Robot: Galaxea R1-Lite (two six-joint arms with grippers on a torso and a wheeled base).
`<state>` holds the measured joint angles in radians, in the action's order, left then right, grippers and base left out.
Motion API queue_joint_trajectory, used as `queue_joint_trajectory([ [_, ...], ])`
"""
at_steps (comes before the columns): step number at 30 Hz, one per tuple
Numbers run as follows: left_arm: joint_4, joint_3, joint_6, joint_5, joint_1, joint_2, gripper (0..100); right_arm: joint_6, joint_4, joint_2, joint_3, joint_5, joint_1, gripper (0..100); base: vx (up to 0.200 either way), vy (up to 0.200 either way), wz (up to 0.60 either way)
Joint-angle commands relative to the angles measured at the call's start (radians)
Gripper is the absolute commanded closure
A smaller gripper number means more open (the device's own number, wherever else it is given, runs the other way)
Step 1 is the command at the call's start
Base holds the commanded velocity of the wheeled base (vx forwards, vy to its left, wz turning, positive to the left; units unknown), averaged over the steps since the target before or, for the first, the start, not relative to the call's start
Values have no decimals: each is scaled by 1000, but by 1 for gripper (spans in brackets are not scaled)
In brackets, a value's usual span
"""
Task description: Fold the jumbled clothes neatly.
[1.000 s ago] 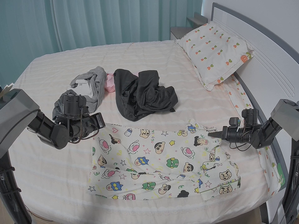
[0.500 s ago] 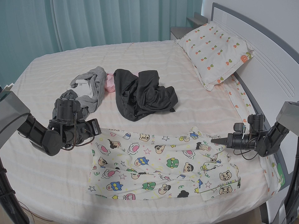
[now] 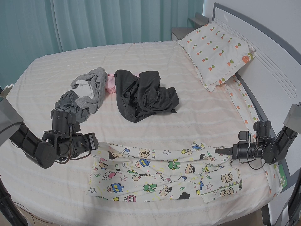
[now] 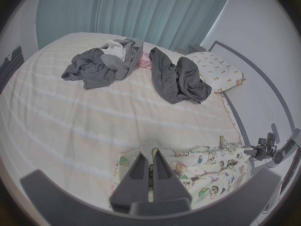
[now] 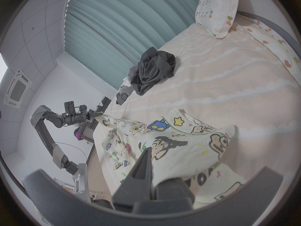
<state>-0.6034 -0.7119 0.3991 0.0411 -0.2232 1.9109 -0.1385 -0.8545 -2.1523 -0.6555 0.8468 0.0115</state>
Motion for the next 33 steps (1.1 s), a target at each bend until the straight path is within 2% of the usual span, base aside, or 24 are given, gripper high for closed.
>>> queue_joint_trajectory([
  [1, -1, 45, -14, 0, -4, -23, 100, 33, 0, 11, 48, 0, -5, 100, 0, 0, 0],
  [6, -1, 95, -20, 3, -13, -21, 100, 106, 0, -12, 91, -6, -16, 100, 0, 0, 0],
  [16, -1, 180, -19, -3, -70, 13, 100, 174, 0, -29, 149, -15, -24, 100, 0, 0, 0],
  [20, -39, 193, -14, -10, -74, 56, 100, 209, 0, -37, 177, -28, -24, 100, 0, 0, 0],
  [21, -67, 207, -14, -13, -74, 71, 0, 214, 0, -37, 186, -28, -24, 0, 0, 0, 0],
  [29, -213, 324, -6, -12, -67, 93, 0, 224, -14, 5, 241, -23, -48, 0, 0, 0, 0],
  [33, -256, 367, 40, -10, -64, 77, 0, 223, -41, 35, 277, -22, -84, 0, 0, 0, 0],
])
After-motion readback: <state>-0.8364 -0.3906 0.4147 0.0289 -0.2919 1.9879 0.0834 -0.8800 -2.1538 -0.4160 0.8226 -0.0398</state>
